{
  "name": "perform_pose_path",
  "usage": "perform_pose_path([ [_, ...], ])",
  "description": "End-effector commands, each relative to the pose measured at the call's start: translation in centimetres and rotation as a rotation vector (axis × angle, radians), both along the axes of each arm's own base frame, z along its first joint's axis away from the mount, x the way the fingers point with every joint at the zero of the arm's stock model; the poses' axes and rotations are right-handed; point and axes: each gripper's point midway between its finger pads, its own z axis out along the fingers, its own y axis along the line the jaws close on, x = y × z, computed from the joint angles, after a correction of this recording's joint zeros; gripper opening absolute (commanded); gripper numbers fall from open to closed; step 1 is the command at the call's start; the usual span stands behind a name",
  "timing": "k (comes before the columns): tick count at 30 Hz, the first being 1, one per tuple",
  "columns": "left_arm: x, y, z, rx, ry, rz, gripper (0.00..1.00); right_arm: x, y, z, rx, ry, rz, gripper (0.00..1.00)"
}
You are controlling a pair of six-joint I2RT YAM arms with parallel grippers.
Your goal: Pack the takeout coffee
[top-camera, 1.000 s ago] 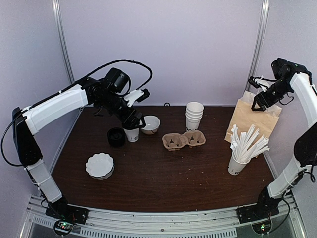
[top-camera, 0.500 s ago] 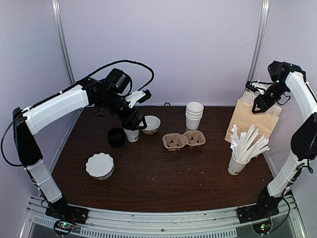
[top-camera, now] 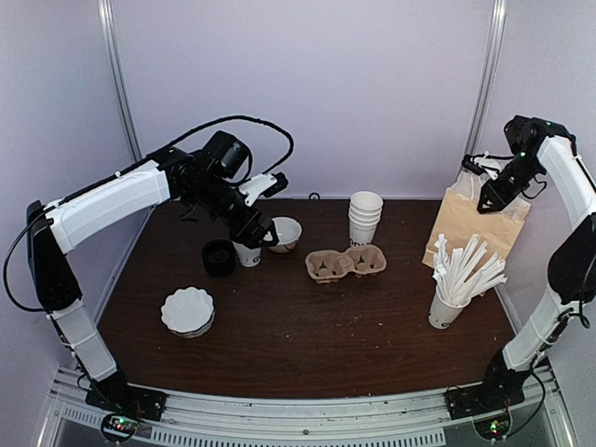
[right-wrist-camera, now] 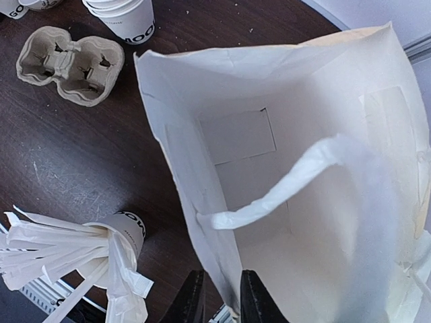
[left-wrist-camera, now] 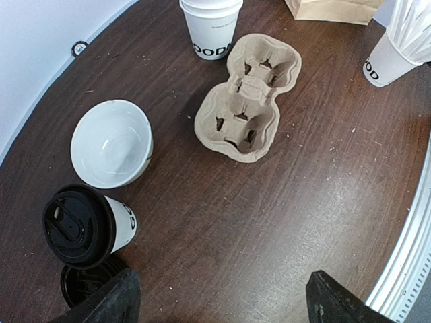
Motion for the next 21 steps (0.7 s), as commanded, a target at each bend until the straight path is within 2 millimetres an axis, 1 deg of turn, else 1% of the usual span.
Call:
perform_pose_path([
  [1, -0.1, -0.5, 0.3, -0.007, -0.005, -0.026, 0.89, 0.1, -0.4, -0.8, -0.011, 0.017, 0.004, 0.22],
  [2, -0.2, -0.5, 0.2, -0.005, -0.004, -0.027, 0.89, 0.1, -0.3, -0.7, -0.011, 0.014, 0.007, 0.21],
  [3, -0.2, -0.5, 0.3, -0.005, -0.006, -0.028, 0.89, 0.1, -0.3, -0.5, -0.012, 0.011, 0.011, 0.19],
  [5, -0.3, -0.5, 0.3, -0.002, -0.009, -0.03, 0.89, 0.1, -0.3, 0.1, -0.018, -0.004, 0.024, 0.09],
  [7, -0.3, -0.5, 0.2, 0.001, -0.01, -0.03, 0.89, 0.1, -0.3, 1.1, -0.03, -0.042, 0.036, 0.01],
  [13, -0.3, -0.5, 0.1, 0.003, -0.009, -0.033, 0.89, 0.5, -0.6, 4.5, -0.081, -0.193, 0.058, 0.0],
  [17, -0.1, -0.5, 0.0, 0.012, -0.017, -0.03, 0.89, 0.8, -0.3, 7.1, -0.09, -0.298, 0.067, 0.0],
  [21, 0.3, -0.5, 0.0, 0.024, -0.027, -0.023, 0.89, 1.6, 0.4, 9.5, -0.103, -0.397, 0.086, 0.0],
])
